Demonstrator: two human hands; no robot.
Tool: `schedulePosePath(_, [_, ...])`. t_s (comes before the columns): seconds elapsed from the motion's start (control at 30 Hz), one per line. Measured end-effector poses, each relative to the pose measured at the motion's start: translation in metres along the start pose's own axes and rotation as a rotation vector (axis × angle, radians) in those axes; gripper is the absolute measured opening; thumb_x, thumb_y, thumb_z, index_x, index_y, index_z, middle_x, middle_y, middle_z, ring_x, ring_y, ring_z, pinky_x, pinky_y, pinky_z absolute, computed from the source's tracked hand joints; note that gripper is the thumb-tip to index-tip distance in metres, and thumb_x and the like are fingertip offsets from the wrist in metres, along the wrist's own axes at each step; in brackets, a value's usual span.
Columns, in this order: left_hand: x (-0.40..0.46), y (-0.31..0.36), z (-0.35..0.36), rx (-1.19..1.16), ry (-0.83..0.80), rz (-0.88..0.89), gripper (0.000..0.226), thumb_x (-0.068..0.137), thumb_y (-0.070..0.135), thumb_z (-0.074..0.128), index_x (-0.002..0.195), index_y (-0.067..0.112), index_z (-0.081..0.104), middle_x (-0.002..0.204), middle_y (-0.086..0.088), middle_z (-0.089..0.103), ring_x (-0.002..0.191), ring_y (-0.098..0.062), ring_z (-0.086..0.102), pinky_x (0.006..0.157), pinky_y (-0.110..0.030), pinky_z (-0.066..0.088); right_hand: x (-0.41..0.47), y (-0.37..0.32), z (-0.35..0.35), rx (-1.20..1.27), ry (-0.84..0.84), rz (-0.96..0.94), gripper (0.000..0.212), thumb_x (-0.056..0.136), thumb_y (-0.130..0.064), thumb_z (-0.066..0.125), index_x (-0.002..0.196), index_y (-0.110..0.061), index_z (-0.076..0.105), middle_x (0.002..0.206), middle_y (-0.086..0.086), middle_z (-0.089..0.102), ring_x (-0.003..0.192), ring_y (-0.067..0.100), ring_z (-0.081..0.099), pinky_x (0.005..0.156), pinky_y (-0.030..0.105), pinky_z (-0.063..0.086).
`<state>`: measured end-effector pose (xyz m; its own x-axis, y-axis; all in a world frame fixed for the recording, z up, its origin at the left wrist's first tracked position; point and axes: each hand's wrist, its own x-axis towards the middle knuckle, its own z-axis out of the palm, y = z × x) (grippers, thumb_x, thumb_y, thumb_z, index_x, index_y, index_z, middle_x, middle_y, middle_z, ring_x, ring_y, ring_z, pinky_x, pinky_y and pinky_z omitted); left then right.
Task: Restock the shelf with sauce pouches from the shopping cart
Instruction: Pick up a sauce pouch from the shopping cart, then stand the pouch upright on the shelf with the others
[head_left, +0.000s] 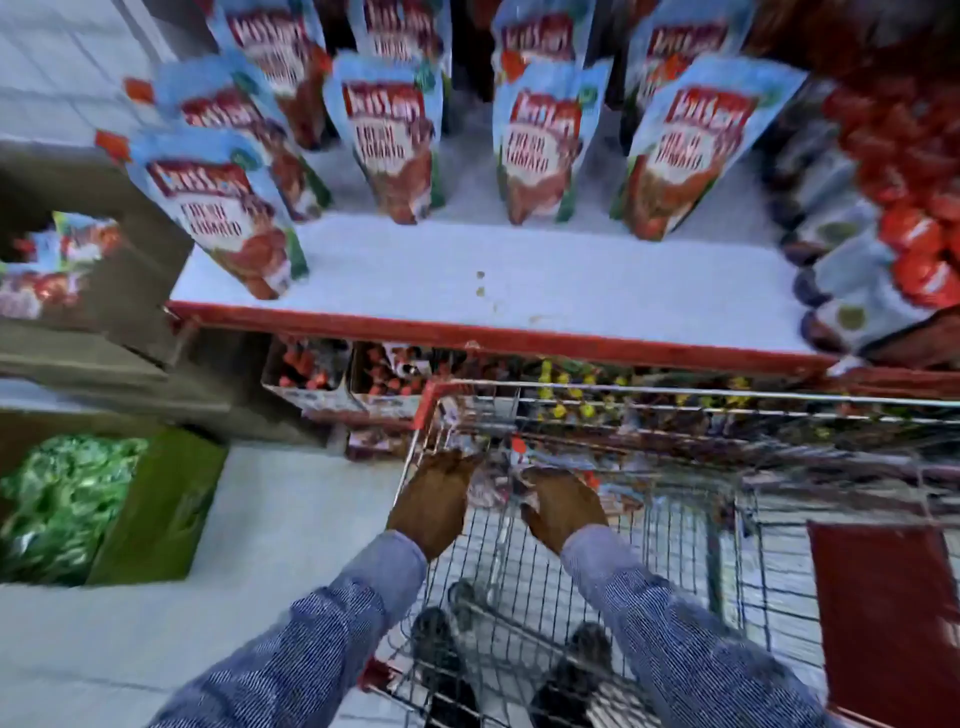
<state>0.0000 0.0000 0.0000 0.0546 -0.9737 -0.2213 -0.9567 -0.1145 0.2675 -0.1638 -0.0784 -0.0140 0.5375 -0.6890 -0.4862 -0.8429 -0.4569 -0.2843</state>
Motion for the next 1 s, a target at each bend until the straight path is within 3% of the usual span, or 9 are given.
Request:
schedulePosePath(0.1, [0.024, -0.006, 0.019, -0.013, -0.053, 0.013, 0.064, 0.081, -0.017, 0.052, 0.142, 0.001, 0.044, 0.129, -0.029, 0.061, 0.117, -0.043, 0.059, 0.098, -0.045, 0.048, 0.025, 0.005, 0.031, 0.026, -0.061, 0.037, 0.038, 0.092, -0.029, 0.057, 0.127, -0.013, 0.057, 0.124, 0.013, 0.064, 0.115, 0.033, 0.059, 0.091, 0.042, 0.053])
schedulePosePath(0.13, [0.031, -0.010, 0.023, -0.010, -0.094, -0.013, 0.059, 0.087, -0.016, 0.044, 0.144, -0.001, 0.040, 0.132, -0.028, 0.058, 0.121, -0.042, 0.057, 0.100, -0.046, 0.046, 0.031, 0.005, 0.037, 0.042, -0.078, 0.057, 0.035, 0.092, -0.028, 0.057, 0.123, -0.013, 0.060, 0.120, 0.014, 0.065, 0.112, 0.034, 0.061, 0.086, 0.041, 0.054])
schedulePosePath(0.27, [0.042, -0.011, 0.031, 0.108, -0.147, -0.023, 0.038, 0.091, -0.009, 0.045, 0.125, 0.000, 0.057, 0.120, -0.021, 0.068, 0.111, -0.035, 0.064, 0.091, -0.042, 0.052, 0.045, 0.004, 0.052, 0.063, 0.059, 0.070, 0.021, 0.091, -0.014, 0.053, 0.094, -0.012, 0.074, 0.087, 0.014, 0.073, 0.078, 0.031, 0.069, 0.061, 0.032, 0.051])
schedulePosePath(0.43, [0.030, -0.004, -0.003, 0.112, -0.142, -0.055, 0.035, 0.089, -0.007, 0.046, 0.119, 0.003, 0.061, 0.116, -0.020, 0.068, 0.107, -0.036, 0.065, 0.089, -0.044, 0.052, 0.022, -0.004, 0.007, 0.136, 0.120, -0.004, 0.025, 0.089, -0.012, 0.049, 0.089, -0.012, 0.075, 0.083, 0.012, 0.076, 0.074, 0.032, 0.069, 0.068, 0.038, 0.058])
schedulePosePath(0.57, [0.002, 0.004, -0.071, -0.041, 0.019, -0.096, 0.046, 0.075, -0.014, 0.050, 0.112, 0.009, 0.066, 0.111, -0.017, 0.070, 0.101, -0.038, 0.066, 0.079, -0.044, 0.055, -0.021, -0.024, -0.058, 0.280, 0.298, -0.082, 0.024, 0.096, -0.025, 0.048, 0.092, -0.022, 0.072, 0.074, 0.002, 0.075, 0.064, 0.018, 0.067, 0.059, 0.028, 0.051])
schedulePosePath(0.67, [-0.019, 0.004, -0.134, -0.084, 0.214, -0.066, 0.050, 0.068, -0.014, 0.057, 0.108, 0.014, 0.065, 0.108, -0.009, 0.068, 0.097, -0.032, 0.064, 0.072, -0.039, 0.057, -0.051, -0.054, -0.123, 0.360, 0.473, -0.162, 0.020, 0.096, -0.021, 0.053, 0.087, -0.026, 0.070, 0.062, -0.011, 0.067, 0.053, -0.003, 0.056, 0.051, 0.006, 0.036])
schedulePosePath(0.77, [-0.031, 0.000, -0.204, -0.103, 0.395, 0.022, 0.037, 0.072, 0.006, 0.070, 0.106, 0.019, 0.065, 0.103, -0.002, 0.067, 0.096, -0.022, 0.060, 0.074, -0.033, 0.054, -0.066, -0.086, -0.186, 0.418, 0.616, -0.252, 0.016, 0.092, -0.016, 0.059, 0.094, -0.026, 0.071, 0.074, -0.012, 0.072, 0.063, -0.001, 0.063, 0.058, 0.018, 0.050])
schedulePosePath(0.83, [-0.035, -0.002, -0.248, -0.086, 0.501, 0.051, 0.030, 0.076, 0.011, 0.055, 0.103, 0.014, 0.068, 0.098, -0.006, 0.070, 0.092, -0.026, 0.061, 0.074, -0.036, 0.054, -0.068, -0.105, -0.222, 0.432, 0.713, -0.313, 0.013, 0.089, -0.014, 0.063, 0.095, -0.023, 0.070, 0.080, -0.007, 0.074, 0.069, 0.007, 0.066, 0.066, 0.025, 0.052])
schedulePosePath(1.0, [-0.017, -0.023, -0.304, -0.079, 0.705, -0.022, 0.036, 0.074, -0.009, 0.056, 0.105, 0.005, 0.069, 0.100, -0.020, 0.070, 0.096, -0.041, 0.063, 0.080, -0.045, 0.053, -0.042, -0.142, -0.275, 0.375, 0.840, -0.387, 0.007, 0.089, -0.018, 0.065, 0.092, -0.019, 0.070, 0.068, 0.000, 0.065, 0.063, 0.014, 0.057, 0.059, 0.027, 0.040])
